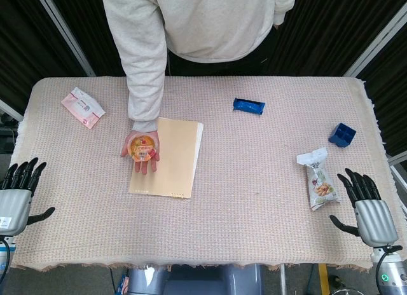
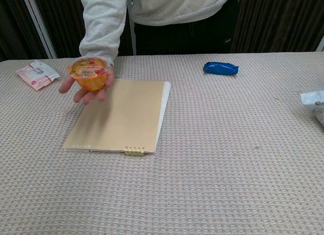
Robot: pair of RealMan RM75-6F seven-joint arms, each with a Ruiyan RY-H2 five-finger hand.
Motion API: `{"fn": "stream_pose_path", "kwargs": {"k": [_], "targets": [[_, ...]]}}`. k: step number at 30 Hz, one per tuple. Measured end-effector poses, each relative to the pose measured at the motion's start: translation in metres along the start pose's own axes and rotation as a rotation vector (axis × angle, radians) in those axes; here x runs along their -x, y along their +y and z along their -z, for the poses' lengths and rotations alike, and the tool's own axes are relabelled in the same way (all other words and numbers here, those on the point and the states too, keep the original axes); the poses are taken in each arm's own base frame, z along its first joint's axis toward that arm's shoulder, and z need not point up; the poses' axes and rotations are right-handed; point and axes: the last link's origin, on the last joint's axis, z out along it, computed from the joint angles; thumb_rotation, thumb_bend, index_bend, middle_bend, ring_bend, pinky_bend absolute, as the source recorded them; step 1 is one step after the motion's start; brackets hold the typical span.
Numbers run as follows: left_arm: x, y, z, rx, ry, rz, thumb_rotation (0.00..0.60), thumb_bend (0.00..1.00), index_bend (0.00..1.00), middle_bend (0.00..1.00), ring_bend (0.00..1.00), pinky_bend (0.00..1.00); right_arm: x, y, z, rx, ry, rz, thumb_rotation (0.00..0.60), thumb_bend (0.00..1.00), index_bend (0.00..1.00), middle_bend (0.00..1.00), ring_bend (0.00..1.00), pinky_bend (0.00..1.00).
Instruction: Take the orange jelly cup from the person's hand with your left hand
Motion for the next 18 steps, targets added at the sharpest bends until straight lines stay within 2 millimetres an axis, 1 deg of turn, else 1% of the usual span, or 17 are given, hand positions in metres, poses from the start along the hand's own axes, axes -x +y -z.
{"fn": "stream_pose_path", "kwargs": {"k": [18], "targets": [[0.0013, -0.0005, -0.0018, 0.005, -0.030, -0.010, 0.600, 0.00, 0.00, 0.00, 0.00, 0.00, 0.0014, -0.0006, -0.0014, 0.002, -0.006, 0.002, 0.600, 0.12, 0.08, 0.00, 0.00, 0.00]]}}
